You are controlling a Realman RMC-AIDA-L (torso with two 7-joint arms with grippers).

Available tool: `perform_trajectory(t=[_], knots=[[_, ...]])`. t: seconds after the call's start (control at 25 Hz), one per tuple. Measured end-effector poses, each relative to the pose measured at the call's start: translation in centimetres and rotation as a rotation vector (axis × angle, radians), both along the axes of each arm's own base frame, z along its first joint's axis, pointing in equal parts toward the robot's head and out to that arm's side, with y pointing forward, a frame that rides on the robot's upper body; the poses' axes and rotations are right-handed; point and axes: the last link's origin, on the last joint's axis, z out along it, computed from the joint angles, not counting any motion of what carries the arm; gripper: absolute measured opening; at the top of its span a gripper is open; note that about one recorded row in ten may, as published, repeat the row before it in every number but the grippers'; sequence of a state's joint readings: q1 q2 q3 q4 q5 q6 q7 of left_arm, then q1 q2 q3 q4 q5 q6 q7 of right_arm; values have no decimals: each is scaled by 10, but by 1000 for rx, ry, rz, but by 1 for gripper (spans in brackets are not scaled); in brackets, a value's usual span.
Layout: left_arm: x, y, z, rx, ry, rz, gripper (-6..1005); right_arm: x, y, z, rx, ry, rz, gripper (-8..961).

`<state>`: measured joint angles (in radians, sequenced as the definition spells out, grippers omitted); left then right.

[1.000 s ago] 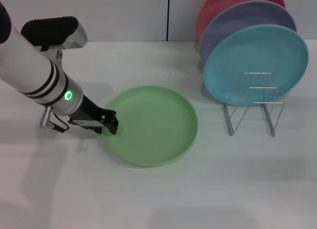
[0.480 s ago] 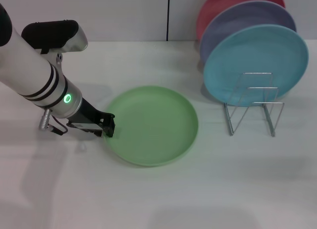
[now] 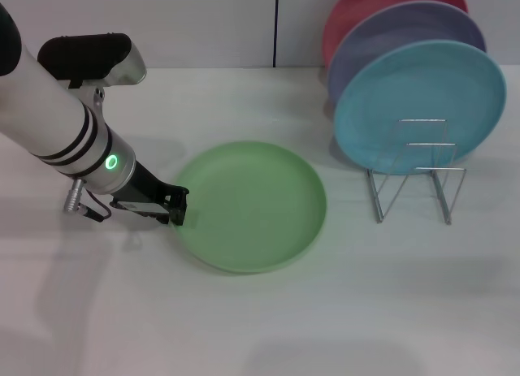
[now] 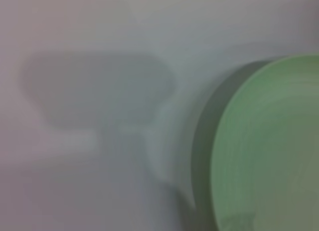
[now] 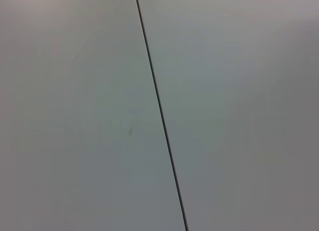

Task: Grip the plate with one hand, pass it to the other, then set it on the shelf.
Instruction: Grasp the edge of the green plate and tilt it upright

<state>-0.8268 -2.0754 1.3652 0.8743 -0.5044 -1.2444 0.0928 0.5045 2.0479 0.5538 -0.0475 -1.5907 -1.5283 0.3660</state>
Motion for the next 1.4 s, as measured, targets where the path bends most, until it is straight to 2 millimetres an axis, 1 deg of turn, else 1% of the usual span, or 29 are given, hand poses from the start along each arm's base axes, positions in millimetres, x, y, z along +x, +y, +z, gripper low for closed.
perform_trajectory(t=[0.04,0.24,0.48,0.68,0.8,1.16,1.4], knots=[[0,0,0,0,0,0,256,0,0,0,0,0,0,719],[0,-1,-1,-10,8,-7,177,0,0,0,0,0,0,718],[0,-1,-1,-18,14,-19,111,0,0,-1,-1,2,-1,718],[-1,-2,-1,-31,19,-37,76,0,0,-1,-1,1,-2,719],[-1,-2,-1,-35,20,-45,35,0,0,-1,-1,0,-2,718],[-6,-3,4,-38,1,-53,34,0,1,-1,-4,0,-5,719],[-9,-6,13,-11,-112,-80,33,-1,3,-1,-5,0,-2,719]])
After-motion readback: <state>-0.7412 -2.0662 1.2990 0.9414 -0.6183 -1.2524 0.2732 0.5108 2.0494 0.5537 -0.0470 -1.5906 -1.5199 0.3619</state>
